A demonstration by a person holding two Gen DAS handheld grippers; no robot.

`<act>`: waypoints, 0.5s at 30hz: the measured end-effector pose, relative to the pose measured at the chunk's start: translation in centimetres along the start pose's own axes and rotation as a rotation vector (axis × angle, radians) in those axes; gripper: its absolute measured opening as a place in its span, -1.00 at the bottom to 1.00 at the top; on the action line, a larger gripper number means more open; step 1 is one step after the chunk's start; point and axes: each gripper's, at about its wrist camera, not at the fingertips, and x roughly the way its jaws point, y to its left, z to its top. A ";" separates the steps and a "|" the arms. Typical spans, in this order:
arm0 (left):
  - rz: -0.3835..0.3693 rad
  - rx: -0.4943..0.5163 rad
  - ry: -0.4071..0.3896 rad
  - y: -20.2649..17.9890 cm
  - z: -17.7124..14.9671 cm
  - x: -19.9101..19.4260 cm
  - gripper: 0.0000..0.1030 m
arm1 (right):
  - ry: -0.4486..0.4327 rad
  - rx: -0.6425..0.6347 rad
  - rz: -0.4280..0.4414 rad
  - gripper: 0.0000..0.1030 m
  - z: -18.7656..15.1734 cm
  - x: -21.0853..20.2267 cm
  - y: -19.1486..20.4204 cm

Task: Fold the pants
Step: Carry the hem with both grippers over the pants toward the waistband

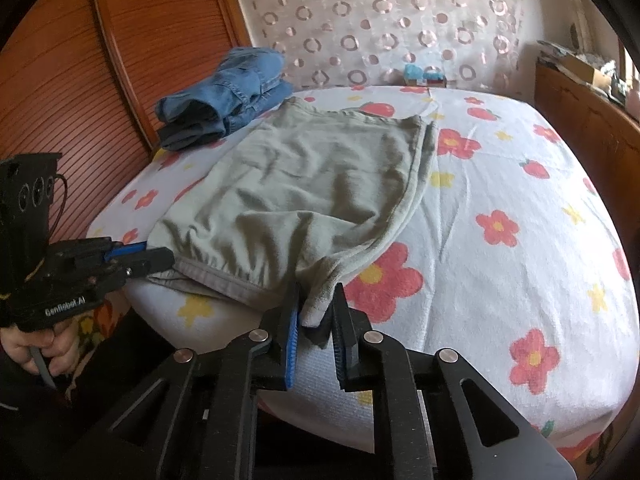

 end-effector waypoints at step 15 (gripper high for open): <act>-0.075 0.037 -0.102 -2.3 2.6 -5.8 -0.93 | -0.077 -0.028 0.058 -0.78 2.5 -5.0 1.1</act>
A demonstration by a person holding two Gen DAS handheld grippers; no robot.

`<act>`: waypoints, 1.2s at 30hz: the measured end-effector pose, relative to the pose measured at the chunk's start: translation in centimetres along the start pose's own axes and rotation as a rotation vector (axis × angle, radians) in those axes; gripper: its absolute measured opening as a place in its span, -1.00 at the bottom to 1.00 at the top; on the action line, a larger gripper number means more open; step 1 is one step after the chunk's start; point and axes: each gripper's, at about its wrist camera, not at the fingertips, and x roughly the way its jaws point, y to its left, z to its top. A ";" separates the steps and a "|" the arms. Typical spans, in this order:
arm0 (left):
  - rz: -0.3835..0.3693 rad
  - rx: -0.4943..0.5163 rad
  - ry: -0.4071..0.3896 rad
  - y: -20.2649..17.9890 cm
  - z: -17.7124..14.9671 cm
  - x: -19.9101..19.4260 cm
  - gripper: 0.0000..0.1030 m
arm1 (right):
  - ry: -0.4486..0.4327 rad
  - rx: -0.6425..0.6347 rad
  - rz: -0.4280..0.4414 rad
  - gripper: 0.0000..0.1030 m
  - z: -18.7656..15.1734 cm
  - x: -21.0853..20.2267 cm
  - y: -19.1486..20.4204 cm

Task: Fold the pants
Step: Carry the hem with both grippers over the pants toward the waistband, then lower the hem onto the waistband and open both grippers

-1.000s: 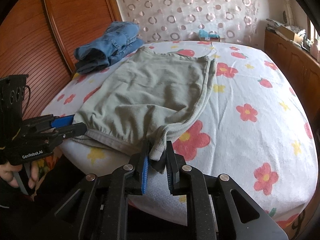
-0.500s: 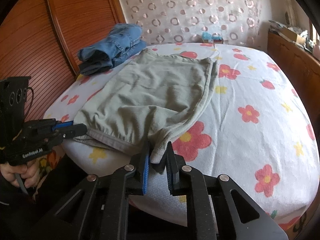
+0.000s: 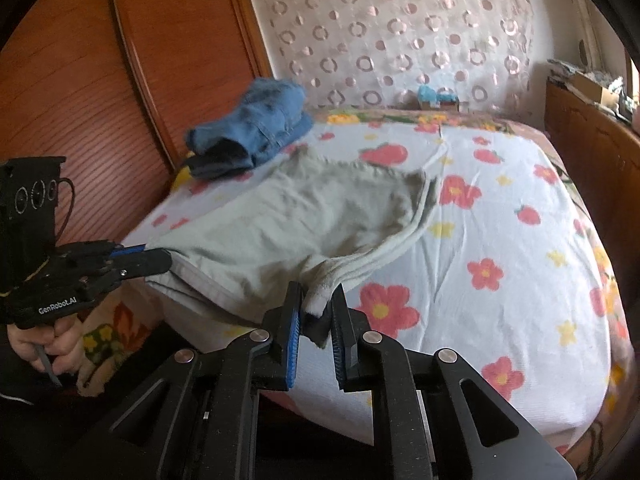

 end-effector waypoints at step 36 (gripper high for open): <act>0.119 -0.006 -0.032 5.9 7.1 6.9 -0.90 | -0.042 -0.043 -0.137 -0.80 8.6 8.1 -3.5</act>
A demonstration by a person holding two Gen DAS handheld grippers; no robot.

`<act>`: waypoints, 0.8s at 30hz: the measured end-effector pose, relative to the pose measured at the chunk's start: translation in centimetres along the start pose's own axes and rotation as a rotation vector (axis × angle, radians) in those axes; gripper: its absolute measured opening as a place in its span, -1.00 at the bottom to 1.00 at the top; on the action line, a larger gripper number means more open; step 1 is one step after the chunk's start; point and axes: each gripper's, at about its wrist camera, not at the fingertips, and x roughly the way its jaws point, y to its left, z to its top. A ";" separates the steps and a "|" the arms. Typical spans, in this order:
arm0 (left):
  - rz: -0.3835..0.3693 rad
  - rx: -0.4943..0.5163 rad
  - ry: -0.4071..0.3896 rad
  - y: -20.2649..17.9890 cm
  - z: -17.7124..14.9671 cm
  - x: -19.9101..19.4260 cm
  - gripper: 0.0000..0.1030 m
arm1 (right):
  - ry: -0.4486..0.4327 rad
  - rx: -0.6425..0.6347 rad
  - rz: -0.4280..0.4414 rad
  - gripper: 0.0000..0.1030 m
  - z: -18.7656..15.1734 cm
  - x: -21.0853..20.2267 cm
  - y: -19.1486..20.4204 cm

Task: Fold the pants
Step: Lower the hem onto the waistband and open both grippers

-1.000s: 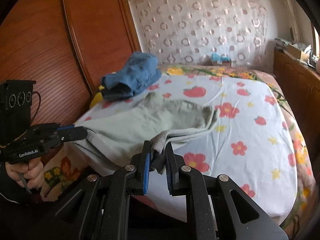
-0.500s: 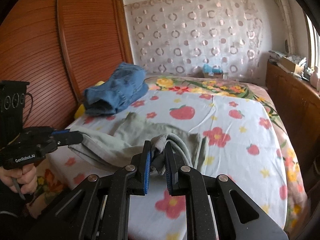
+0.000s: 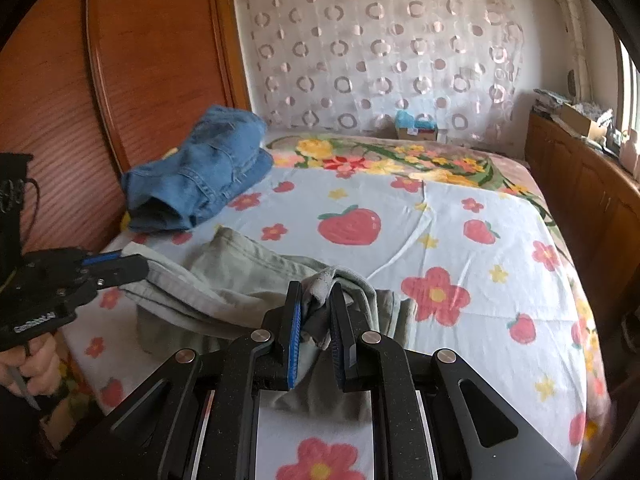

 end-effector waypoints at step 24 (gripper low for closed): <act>0.014 0.043 -0.019 -0.2 -0.7 -2.5 -0.73 | 0.111 -0.028 -0.031 -0.14 -2.9 -0.3 -1.2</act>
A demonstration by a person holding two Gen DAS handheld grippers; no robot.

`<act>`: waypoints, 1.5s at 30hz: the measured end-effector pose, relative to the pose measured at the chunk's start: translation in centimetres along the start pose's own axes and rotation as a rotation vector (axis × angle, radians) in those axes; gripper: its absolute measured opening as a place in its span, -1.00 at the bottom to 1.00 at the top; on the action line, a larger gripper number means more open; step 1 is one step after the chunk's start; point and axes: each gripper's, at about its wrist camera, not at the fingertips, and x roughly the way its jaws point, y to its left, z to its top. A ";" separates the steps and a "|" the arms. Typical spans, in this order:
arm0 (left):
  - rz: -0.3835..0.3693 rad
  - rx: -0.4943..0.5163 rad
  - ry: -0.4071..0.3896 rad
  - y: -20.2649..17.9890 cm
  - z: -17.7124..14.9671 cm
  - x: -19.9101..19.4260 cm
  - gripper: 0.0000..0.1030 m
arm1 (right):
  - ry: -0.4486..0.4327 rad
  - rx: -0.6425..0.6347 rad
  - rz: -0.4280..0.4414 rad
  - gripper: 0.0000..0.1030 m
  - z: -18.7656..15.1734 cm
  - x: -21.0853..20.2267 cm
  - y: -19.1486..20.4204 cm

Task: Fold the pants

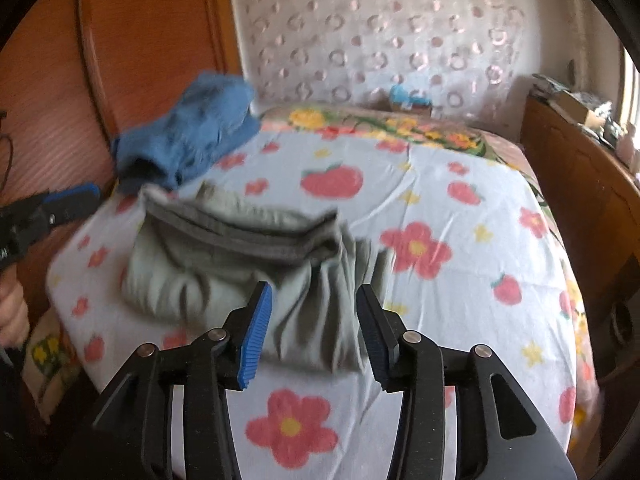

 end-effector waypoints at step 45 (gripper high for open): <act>0.038 0.008 0.185 0.5 -5.5 4.9 -0.68 | 0.057 -0.016 -0.087 -0.98 -2.7 2.1 -2.4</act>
